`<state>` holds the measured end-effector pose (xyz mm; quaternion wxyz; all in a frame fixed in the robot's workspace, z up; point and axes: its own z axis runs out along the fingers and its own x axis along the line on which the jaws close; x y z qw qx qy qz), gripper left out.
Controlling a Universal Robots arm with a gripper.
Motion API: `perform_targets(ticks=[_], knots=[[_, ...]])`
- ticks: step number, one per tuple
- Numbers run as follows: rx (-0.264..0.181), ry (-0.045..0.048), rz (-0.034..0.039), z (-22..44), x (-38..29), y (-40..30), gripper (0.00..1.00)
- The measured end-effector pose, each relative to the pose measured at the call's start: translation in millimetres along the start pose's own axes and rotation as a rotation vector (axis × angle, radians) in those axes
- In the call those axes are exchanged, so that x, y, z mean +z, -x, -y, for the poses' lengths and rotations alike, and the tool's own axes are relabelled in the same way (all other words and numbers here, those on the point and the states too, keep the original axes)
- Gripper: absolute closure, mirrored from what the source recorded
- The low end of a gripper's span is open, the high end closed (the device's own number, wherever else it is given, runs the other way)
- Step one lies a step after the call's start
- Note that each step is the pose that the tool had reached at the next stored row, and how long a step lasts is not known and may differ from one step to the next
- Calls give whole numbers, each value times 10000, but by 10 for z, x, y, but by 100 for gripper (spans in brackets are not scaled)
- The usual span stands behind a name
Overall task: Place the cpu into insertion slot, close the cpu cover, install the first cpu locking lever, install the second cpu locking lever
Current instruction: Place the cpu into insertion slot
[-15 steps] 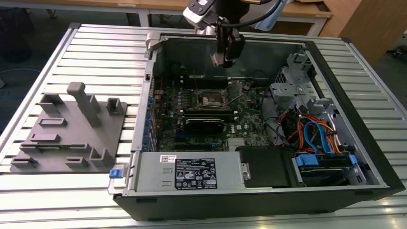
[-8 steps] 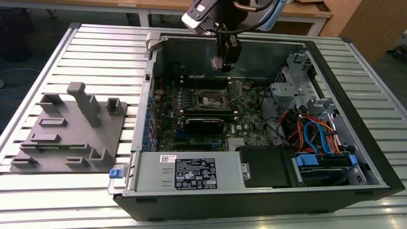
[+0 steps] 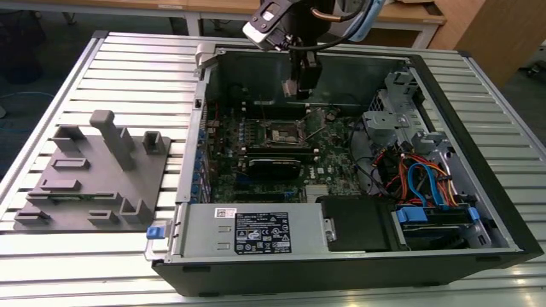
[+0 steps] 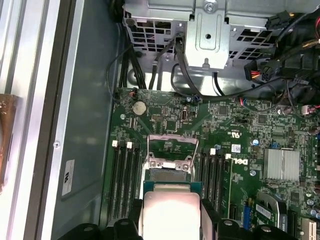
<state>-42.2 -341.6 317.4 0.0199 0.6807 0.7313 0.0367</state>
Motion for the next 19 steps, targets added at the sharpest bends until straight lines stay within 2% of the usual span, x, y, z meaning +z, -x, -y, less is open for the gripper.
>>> perform_targets(ticks=[9, 19], knots=[[357, 8, 29, 2, 36, -10, 46], [357, 8, 29, 15, 192, -15, 46]])
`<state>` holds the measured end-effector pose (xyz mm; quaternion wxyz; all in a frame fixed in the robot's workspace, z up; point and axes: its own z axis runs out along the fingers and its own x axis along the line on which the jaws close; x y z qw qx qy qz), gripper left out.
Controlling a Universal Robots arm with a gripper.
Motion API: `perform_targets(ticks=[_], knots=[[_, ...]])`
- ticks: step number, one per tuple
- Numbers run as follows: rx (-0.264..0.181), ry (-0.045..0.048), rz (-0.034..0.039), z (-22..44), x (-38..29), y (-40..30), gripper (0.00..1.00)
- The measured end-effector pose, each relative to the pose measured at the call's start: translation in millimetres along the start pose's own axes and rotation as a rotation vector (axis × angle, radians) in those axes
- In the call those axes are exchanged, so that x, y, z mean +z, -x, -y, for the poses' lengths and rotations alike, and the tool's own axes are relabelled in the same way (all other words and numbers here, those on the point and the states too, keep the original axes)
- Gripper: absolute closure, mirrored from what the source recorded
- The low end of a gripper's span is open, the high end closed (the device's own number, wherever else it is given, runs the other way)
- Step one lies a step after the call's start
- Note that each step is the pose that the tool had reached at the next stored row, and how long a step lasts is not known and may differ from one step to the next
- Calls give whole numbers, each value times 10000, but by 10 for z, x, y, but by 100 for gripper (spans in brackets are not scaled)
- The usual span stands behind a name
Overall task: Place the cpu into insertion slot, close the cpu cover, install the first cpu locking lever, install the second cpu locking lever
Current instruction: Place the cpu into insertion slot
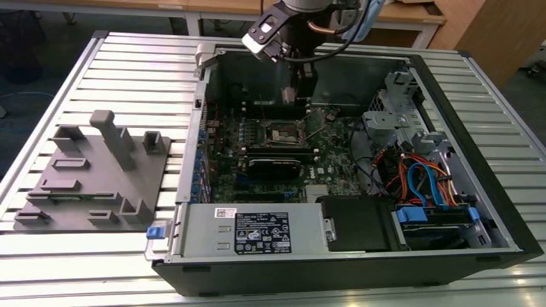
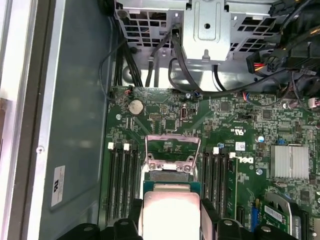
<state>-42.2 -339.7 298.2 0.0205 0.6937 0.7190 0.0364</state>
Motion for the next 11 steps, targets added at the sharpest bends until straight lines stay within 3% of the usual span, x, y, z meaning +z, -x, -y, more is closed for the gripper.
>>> perform_targets(ticks=[11], knots=[[0, -2, 0, 38, 125, 2, 46]])
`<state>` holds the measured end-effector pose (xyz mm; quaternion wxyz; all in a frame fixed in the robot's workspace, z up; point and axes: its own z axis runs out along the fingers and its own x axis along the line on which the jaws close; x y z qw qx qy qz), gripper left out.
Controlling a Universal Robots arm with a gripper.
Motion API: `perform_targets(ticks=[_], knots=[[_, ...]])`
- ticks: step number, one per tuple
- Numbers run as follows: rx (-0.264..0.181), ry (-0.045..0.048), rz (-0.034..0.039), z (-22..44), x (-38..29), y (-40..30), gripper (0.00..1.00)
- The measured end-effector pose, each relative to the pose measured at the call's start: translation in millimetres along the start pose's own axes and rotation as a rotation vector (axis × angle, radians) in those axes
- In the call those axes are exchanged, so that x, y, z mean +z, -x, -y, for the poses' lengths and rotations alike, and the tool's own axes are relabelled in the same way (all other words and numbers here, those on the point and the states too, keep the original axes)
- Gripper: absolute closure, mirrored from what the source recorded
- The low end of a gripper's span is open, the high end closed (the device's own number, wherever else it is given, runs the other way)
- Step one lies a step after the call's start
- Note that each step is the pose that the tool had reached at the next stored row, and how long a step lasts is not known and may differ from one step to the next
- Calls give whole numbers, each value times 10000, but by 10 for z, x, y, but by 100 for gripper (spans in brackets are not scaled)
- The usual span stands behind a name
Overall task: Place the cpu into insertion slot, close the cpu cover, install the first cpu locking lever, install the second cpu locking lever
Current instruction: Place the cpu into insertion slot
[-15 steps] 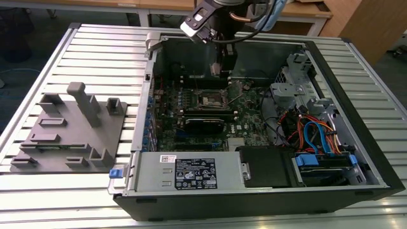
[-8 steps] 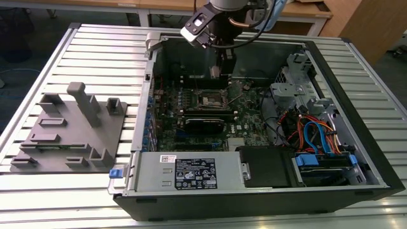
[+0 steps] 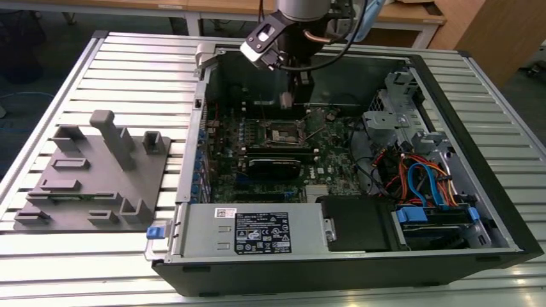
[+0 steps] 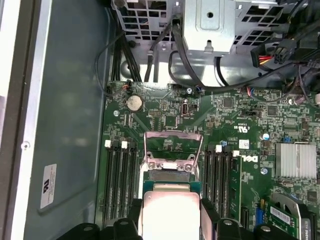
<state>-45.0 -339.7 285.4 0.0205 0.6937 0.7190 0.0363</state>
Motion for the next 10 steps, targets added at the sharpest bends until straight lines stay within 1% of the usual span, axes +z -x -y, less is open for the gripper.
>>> perform_targets(ticks=[4, 10], knots=[[0, 0, 1, 5, 40, 1, 46], [0, 0, 1, 14, 147, 3, 46]])
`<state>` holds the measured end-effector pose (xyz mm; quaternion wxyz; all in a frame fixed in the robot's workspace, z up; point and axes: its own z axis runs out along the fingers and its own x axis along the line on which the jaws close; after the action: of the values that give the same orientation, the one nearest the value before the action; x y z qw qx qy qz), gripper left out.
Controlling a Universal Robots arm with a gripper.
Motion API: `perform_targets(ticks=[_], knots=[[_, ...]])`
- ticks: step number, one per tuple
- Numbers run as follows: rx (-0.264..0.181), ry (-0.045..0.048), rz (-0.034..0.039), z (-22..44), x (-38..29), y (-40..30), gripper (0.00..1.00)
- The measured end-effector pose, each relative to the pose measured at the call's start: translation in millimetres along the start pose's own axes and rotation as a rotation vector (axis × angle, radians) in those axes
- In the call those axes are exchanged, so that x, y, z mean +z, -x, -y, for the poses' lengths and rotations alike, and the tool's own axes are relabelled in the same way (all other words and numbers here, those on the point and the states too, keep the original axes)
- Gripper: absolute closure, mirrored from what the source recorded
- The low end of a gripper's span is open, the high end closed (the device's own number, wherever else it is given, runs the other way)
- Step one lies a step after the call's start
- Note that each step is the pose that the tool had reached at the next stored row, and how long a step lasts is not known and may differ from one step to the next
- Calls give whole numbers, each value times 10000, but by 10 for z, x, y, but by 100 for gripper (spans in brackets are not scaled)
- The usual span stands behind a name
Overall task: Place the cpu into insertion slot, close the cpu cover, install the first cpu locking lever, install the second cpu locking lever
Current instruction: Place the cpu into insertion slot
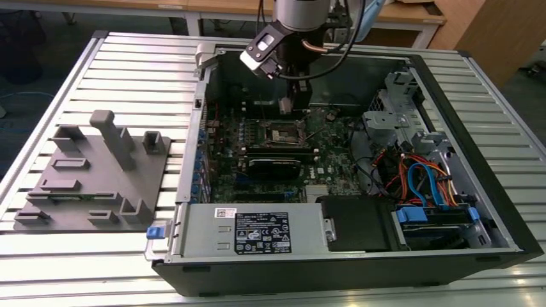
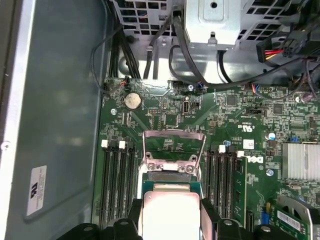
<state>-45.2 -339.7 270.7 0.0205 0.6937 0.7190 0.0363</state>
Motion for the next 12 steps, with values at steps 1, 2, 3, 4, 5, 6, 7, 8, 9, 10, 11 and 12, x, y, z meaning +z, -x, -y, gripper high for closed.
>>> perform_targets(ticks=[1, 2, 3, 4, 5, 6, 7, 8, 9, 10, 11, 12], knots=[[0, 0, 0, 1, 18, 0, 46], [0, 0, 0, 3, 36, 1, 46], [0, 0, 0, 4, 54, 1, 46], [-1, 0, 0, 6, 72, 2, 46], [0, 0, 0, 7, 91, 2, 46], [0, -1, 1, 9, 109, 2, 46], [0, -1, 1, 10, 127, 3, 46], [0, 0, 0, 12, 145, 3, 46], [1, 0, 0, 14, 163, 3, 46], [0, 0, 0, 15, 182, 4, 46], [0, 0, 0, 17, 199, 4, 46], [-1, 0, 0, 18, 215, 5, 46]])
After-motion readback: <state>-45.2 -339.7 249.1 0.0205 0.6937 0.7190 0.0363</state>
